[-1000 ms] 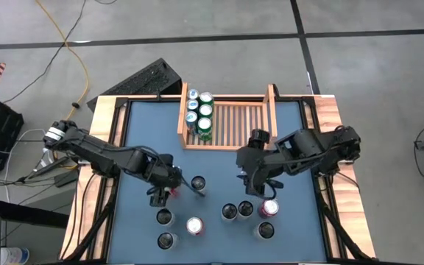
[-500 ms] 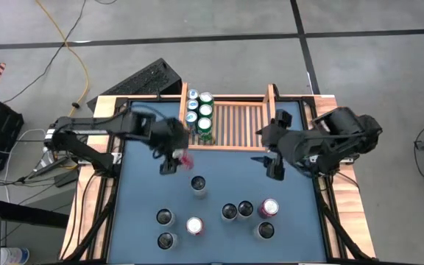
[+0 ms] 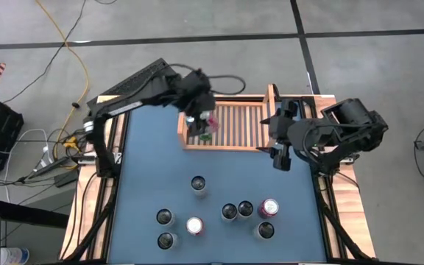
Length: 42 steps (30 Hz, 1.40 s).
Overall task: Place canned beverage on shelf
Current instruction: Put the red soda can on the shelf
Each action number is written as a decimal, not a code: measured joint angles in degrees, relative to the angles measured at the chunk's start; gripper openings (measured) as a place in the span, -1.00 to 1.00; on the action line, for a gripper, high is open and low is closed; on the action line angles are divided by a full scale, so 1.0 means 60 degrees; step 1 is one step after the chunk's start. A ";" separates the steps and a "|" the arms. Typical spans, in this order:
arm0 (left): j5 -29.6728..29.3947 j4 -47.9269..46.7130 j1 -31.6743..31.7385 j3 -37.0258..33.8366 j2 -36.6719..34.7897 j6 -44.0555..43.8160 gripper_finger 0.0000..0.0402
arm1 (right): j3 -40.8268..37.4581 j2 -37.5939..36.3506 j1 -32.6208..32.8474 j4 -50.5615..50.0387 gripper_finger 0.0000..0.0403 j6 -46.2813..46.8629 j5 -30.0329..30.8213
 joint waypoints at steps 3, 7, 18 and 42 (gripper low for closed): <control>-0.0028 0.0057 0.0290 0.0933 0.0891 0.0588 0.33 | 0.0000 0.0003 0.0004 0.0000 0.71 -0.0102 -0.0032; 0.0144 0.0062 0.0675 0.2423 0.2032 0.1383 0.33 | 0.0000 0.0003 0.0015 -0.0002 0.71 -0.0102 -0.0040; 0.0555 0.0549 0.1807 0.2666 0.3666 0.2218 0.33 | 0.0000 0.0007 -0.0304 -0.0004 0.71 0.0012 -0.0025; -0.0439 0.0542 0.1486 0.2652 0.5016 0.2522 0.43 | 0.0000 0.0014 -0.0612 -0.0004 0.71 0.0158 -0.0069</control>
